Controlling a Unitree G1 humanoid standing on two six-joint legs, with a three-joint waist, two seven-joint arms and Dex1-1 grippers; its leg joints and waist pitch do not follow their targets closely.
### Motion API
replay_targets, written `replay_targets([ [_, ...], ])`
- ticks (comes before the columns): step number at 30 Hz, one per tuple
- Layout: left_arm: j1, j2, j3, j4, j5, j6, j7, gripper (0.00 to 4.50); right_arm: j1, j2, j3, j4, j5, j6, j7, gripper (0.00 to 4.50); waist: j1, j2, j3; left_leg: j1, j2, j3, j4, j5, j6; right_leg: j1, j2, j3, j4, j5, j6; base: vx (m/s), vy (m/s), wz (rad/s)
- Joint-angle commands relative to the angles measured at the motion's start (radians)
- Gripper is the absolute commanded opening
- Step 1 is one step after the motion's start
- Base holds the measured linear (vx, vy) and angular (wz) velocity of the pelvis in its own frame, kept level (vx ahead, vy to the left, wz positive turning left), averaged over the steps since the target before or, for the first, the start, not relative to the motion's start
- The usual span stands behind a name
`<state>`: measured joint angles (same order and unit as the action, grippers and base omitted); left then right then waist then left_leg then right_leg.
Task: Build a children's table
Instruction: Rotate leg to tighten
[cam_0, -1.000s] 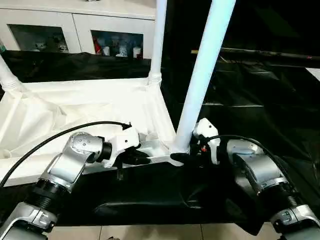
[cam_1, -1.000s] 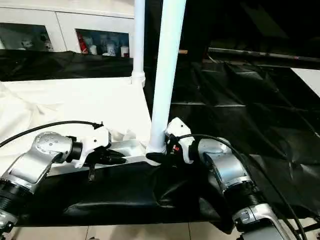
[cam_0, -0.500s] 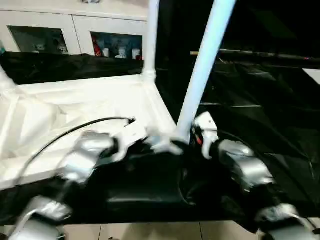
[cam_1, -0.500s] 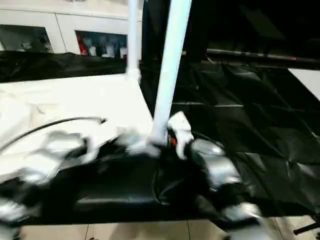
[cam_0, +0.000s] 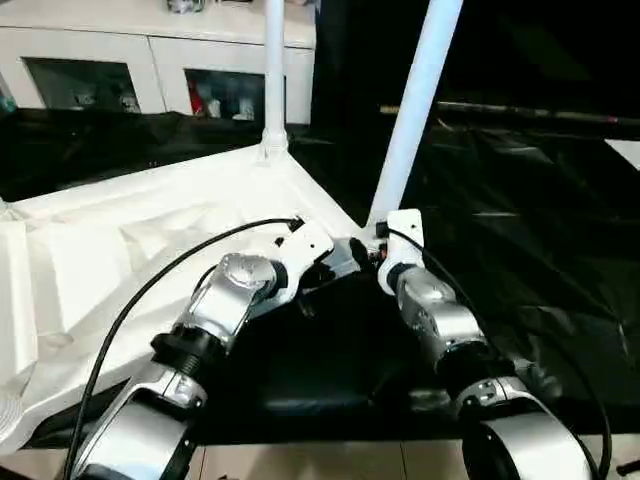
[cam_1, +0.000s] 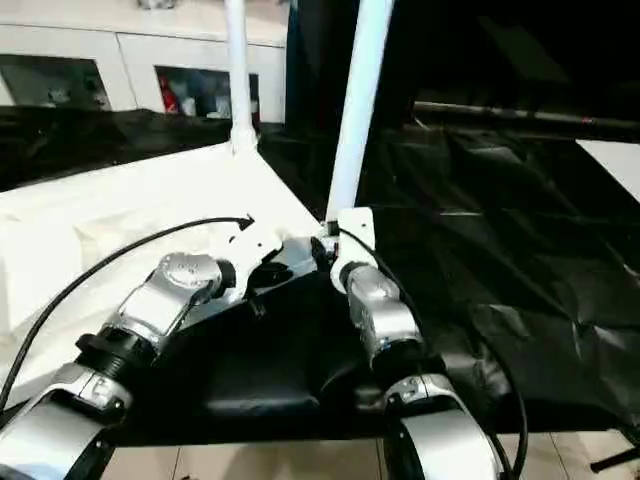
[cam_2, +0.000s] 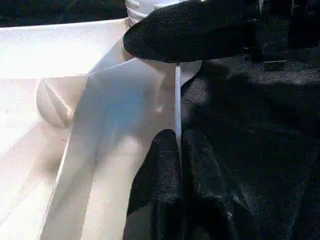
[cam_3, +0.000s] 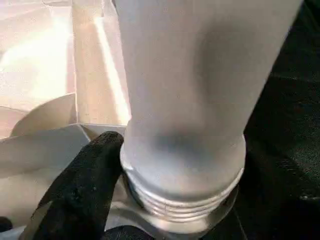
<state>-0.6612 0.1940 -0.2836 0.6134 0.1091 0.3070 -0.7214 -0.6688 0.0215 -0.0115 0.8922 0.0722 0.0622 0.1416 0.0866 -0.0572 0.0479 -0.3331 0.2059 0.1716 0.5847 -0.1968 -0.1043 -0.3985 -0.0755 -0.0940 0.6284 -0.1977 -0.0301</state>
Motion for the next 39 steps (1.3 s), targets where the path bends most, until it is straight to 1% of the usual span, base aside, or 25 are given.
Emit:
replay_targets([
  [1,0.023,-0.001,-0.001,0.022,-0.011,-0.021,-0.008,0.0,-0.01,0.006,0.014,0.023,0.008,-0.007,0.04,3.84,0.0,0.003,-0.054,-0.011,0.022,-0.005,-0.071,-0.199,0.01,0.048,-0.076,0.062,-0.096,-0.307,-0.107,0.0,0.0,0.0],
  [4,0.044,0.033,-0.001,-0.012,-0.03,-0.074,-0.075,0.0,0.017,-0.051,0.058,-0.036,-0.006,-0.045,0.175,3.89,-0.001,0.003,-0.054,-0.015,0.022,-0.006,-0.071,-0.192,0.016,0.051,-0.076,0.061,-0.095,-0.303,-0.108,0.0,0.0,0.0],
  [5,0.055,0.051,-0.001,-0.034,-0.039,-0.078,-0.109,0.0,0.038,-0.083,0.075,-0.078,-0.007,-0.054,0.248,3.89,0.002,0.001,-0.053,-0.017,0.023,-0.005,-0.069,-0.188,0.028,0.054,-0.076,0.062,-0.096,-0.294,-0.106,0.0,0.0,0.0],
  [6,0.063,0.064,-0.003,-0.048,-0.044,-0.083,-0.132,0.0,0.053,-0.105,0.084,-0.111,-0.003,-0.052,0.301,3.89,0.002,0.0,-0.055,-0.018,0.023,-0.004,-0.068,-0.165,0.038,0.053,-0.076,0.063,-0.091,-0.262,-0.112,0.0,0.0,0.0],
  [7,0.071,0.078,-0.007,-0.061,-0.045,-0.104,-0.154,0.0,0.068,-0.126,0.09,-0.143,0.005,-0.044,0.352,3.89,0.004,-0.005,-0.056,-0.018,0.023,-0.004,-0.067,-0.159,0.047,0.056,-0.074,0.062,-0.091,-0.249,-0.113,0.0,0.0,0.0],
  [8,0.075,0.085,-0.01,-0.067,-0.045,-0.117,-0.164,0.0,0.074,-0.136,0.091,-0.159,0.012,-0.037,0.379,3.89,0.006,-0.004,-0.056,-0.02,0.023,-0.004,-0.066,-0.146,0.052,0.057,-0.075,0.063,-0.088,-0.233,-0.117,0.0,0.0,0.0],
  [9,0.085,0.105,-0.014,-0.081,-0.05,-0.129,-0.195,0.0,0.092,-0.175,0.111,-0.2,0.008,-0.027,0.437,3.89,0.005,-0.001,-0.056,-0.019,0.023,-0.002,-0.067,-0.123,0.059,0.055,-0.074,0.063,-0.086,-0.21,-0.133,0.0,0.0,0.0],
  [12,0.111,0.15,-0.016,-0.121,-0.077,-0.166,-0.279,0.0,0.135,-0.269,0.161,-0.295,0.001,-0.012,0.577,3.89,0.01,-0.001,-0.058,-0.017,0.029,-0.003,-0.065,-0.093,0.075,0.057,-0.072,0.063,-0.076,-0.139,-0.151,0.0,0.0,0.0],
  [13,0.125,0.173,-0.018,-0.156,-0.095,-0.162,-0.328,0.0,0.16,-0.314,0.184,-0.351,0.015,0.005,0.659,3.89,0.009,0.008,-0.058,-0.015,0.029,-0.002,-0.065,-0.089,0.074,0.054,-0.071,0.064,-0.075,-0.126,-0.163,0.0,0.0,0.0],
  [14,0.131,0.184,-0.019,-0.173,-0.102,-0.161,-0.35,0.0,0.17,-0.332,0.193,-0.375,0.022,0.013,0.694,3.89,0.008,0.005,-0.059,-0.016,0.026,-0.001,-0.062,-0.09,0.079,0.058,-0.067,0.061,-0.074,-0.111,-0.167,0.0,0.0,0.0],
  [15,0.141,0.202,-0.023,-0.2,-0.114,-0.151,-0.384,0.0,0.186,-0.359,0.208,-0.414,0.037,0.029,0.747,3.89,0.009,0.003,-0.058,-0.019,0.027,-0.001,-0.062,-0.078,0.09,0.06,-0.07,0.062,-0.07,-0.078,-0.182,0.0,0.0,0.0],
  [17,0.16,0.23,-0.033,-0.244,-0.134,-0.14,-0.443,0.0,0.205,-0.388,0.223,-0.46,0.049,0.05,0.81,3.89,0.008,0.003,-0.059,-0.019,0.029,-0.002,-0.062,-0.077,0.095,0.061,-0.072,0.062,-0.068,-0.071,-0.19,0.0,0.0,0.0],
  [19,0.173,0.245,-0.038,-0.274,-0.151,-0.135,-0.483,0.0,0.212,-0.4,0.233,-0.475,0.044,0.056,0.841,3.89,0.006,0.003,-0.058,-0.018,0.028,0.0,-0.062,-0.087,0.091,0.058,-0.071,0.062,-0.071,-0.09,-0.199,0.0,0.0,0.0],
  [21,0.186,0.26,-0.042,-0.301,-0.16,-0.126,-0.511,0.0,0.211,-0.402,0.243,-0.476,0.034,0.063,0.847,3.89,0.006,0.004,-0.054,-0.015,0.03,-0.001,-0.065,-0.111,0.076,0.055,-0.072,0.062,-0.078,-0.149,-0.193,0.0,0.0,0.0],
  [22,0.189,0.261,-0.043,-0.306,-0.16,-0.124,-0.514,0.0,0.209,-0.4,0.245,-0.47,0.031,0.058,0.845,3.89,0.007,-0.003,-0.054,-0.015,0.03,0.0,-0.065,-0.117,0.069,0.056,-0.072,0.062,-0.08,-0.17,-0.187,0.0,0.0,0.0],
  [23,0.192,0.263,-0.043,-0.312,-0.161,-0.123,-0.516,0.0,0.208,-0.4,0.249,-0.469,0.028,0.055,0.842,3.89,0.008,0.0,-0.054,-0.014,0.03,-0.001,-0.066,-0.117,0.066,0.055,-0.073,0.062,-0.08,-0.178,-0.185,0.0,0.0,0.0],
  [24,0.193,0.262,-0.043,-0.314,-0.16,-0.123,-0.514,0.0,0.205,-0.394,0.246,-0.463,0.027,0.053,0.833,3.89,0.008,-0.002,-0.053,-0.015,0.029,-0.001,-0.066,-0.117,0.062,0.055,-0.072,0.062,-0.081,-0.189,-0.177,0.0,0.0,0.0],
  [26,0.195,0.262,-0.041,-0.318,-0.161,-0.122,-0.51,0.0,0.203,-0.385,0.242,-0.47,0.037,0.065,0.831,3.89,0.009,-0.001,-0.053,-0.015,0.029,-0.001,-0.066,-0.118,0.059,0.055,-0.072,0.063,-0.081,-0.197,-0.171,0.0,0.0,0.0],
  [28,0.197,0.263,-0.041,-0.322,-0.162,-0.119,-0.507,0.0,0.201,-0.378,0.238,-0.479,0.048,0.083,0.833,3.89,0.009,-0.001,-0.055,-0.015,0.029,-0.002,-0.065,-0.1,0.057,0.056,-0.072,0.063,-0.077,-0.172,-0.17,0.0,0.0,0.0],
  [29,0.198,0.262,-0.042,-0.324,-0.162,-0.117,-0.507,0.0,0.202,-0.379,0.239,-0.481,0.047,0.083,0.836,3.72,0.008,-0.008,-0.056,-0.017,0.028,-0.001,-0.064,-0.09,0.06,0.058,-0.071,0.063,-0.075,-0.152,-0.171,0.0,0.0,0.0],
  [30,0.199,0.262,-0.043,-0.326,-0.162,-0.116,-0.507,0.0,0.203,-0.379,0.239,-0.482,0.048,0.084,0.839,3.55,0.009,-0.005,-0.056,-0.018,0.027,-0.001,-0.064,-0.084,0.063,0.058,-0.071,0.063,-0.073,-0.144,-0.173,0.0,0.0,0.0],
  [33,0.204,0.261,-0.04,-0.333,-0.16,-0.111,-0.509,0.0,0.206,-0.379,0.236,-0.487,0.049,0.087,0.847,3.52,0.008,-0.005,-0.055,-0.017,0.028,-0.001,-0.063,-0.084,0.066,0.057,-0.072,0.062,-0.074,-0.148,-0.173,0.0,0.0,0.0],
  [34,0.204,0.261,-0.04,-0.334,-0.159,-0.111,-0.509,0.0,0.206,-0.379,0.237,-0.488,0.05,0.087,0.847,3.26,0.008,-0.005,-0.055,-0.017,0.027,-0.001,-0.063,-0.086,0.065,0.057,-0.071,0.062,-0.075,-0.152,-0.171,0.0,0.0,0.0],
  [37,0.207,0.26,-0.04,-0.336,-0.158,-0.108,-0.51,0.0,0.208,-0.381,0.239,-0.488,0.053,0.089,0.847,3.13,0.008,-0.005,-0.056,-0.018,0.027,-0.001,-0.062,-0.083,0.064,0.058,-0.072,0.063,-0.075,-0.151,-0.169,0.0,0.0,0.0],
  [39,0.209,0.258,-0.038,-0.336,-0.159,-0.106,-0.507,0.0,0.214,-0.375,0.234,-0.482,0.054,0.089,0.832,2.89,0.008,-0.005,-0.057,-0.017,0.027,-0.001,-0.062,-0.076,0.065,0.057,-0.071,0.062,-0.072,-0.139,-0.173,0.0,0.0,0.0],
])
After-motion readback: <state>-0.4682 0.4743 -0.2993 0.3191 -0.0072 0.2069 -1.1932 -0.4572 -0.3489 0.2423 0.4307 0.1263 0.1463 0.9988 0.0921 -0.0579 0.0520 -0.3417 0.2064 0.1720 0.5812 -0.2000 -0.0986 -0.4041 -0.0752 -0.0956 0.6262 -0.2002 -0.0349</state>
